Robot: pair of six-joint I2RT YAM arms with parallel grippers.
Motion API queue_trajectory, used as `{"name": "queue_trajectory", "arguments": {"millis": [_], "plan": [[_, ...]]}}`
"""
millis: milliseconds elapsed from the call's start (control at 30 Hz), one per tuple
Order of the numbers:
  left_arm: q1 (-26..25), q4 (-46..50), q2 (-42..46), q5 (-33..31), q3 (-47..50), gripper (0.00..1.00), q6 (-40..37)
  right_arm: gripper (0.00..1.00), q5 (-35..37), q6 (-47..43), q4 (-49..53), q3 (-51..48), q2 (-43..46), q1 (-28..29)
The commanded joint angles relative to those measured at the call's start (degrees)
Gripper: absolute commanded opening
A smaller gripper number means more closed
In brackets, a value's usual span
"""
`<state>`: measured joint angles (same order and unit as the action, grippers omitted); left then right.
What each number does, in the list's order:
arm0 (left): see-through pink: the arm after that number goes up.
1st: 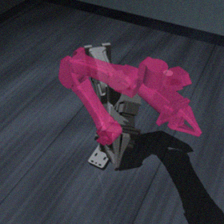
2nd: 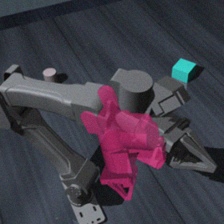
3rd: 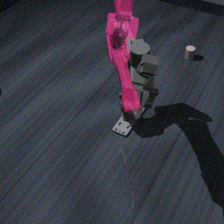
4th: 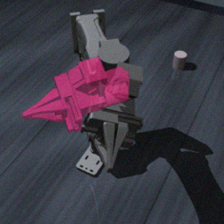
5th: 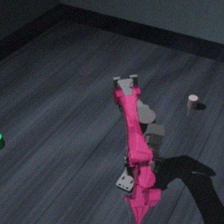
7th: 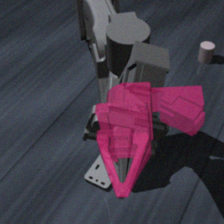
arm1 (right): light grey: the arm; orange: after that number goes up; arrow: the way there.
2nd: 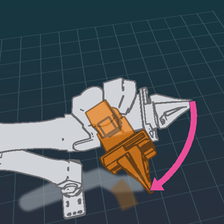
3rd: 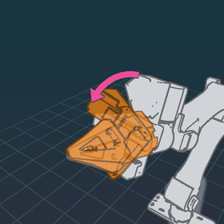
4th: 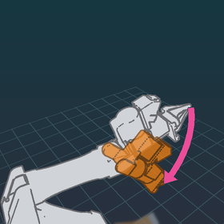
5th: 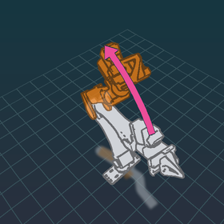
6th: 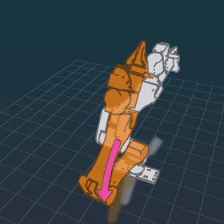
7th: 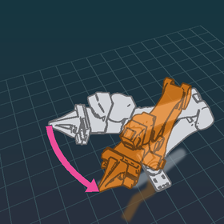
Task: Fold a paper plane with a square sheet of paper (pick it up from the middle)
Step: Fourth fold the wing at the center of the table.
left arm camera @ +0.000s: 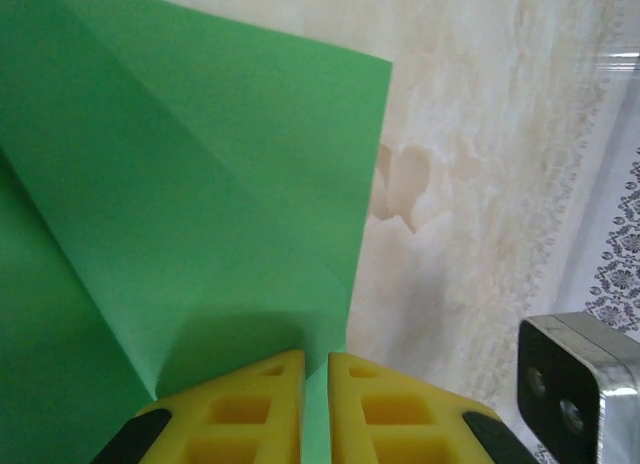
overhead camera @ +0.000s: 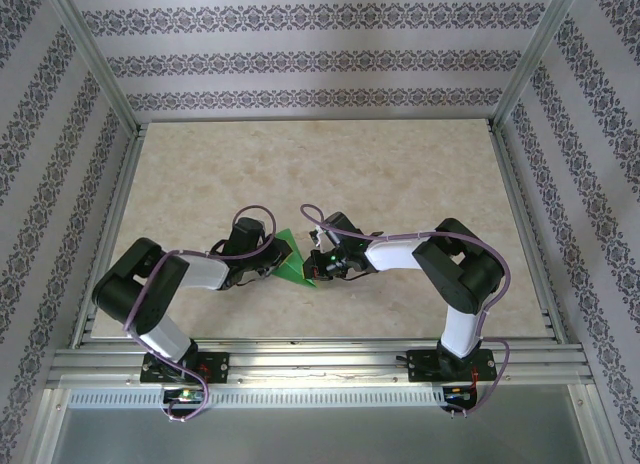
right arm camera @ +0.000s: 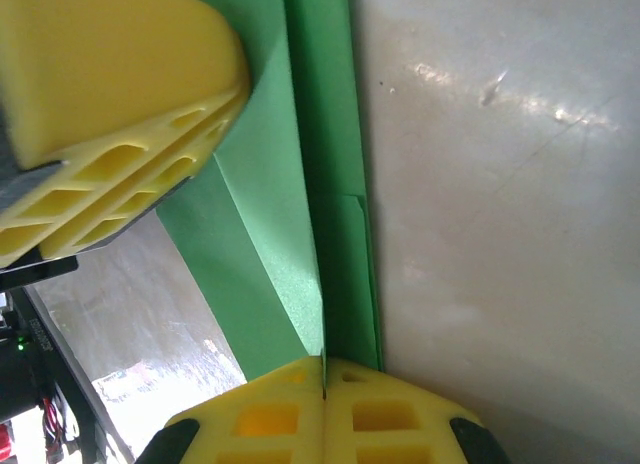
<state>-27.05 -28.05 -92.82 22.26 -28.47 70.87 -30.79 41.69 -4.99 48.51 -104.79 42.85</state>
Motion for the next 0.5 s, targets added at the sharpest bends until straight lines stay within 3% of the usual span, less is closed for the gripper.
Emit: {"name": "queue_trajectory", "arguments": {"millis": [0,233,300,467], "plan": [[-0.7,-3.5,-1.0,0.9,-0.1,0.16,-1.0,0.01,3.1,0.0,5.3,-2.5,-3.3,-0.3],[-0.7,-4.5,1.4,0.0,1.0,0.18,-1.2,0.01,3.3,0.1,5.5,-2.8,-3.4,-0.4],[-0.7,-3.5,3.8,-1.9,2.1,0.24,-1.3,0.01,3.0,0.4,5.4,-2.7,-3.4,-0.5],[-0.7,7.4,10.1,-7.8,2.6,0.25,-3.0,0.01,2.5,1.0,4.7,-2.9,-3.4,-0.7]]}}
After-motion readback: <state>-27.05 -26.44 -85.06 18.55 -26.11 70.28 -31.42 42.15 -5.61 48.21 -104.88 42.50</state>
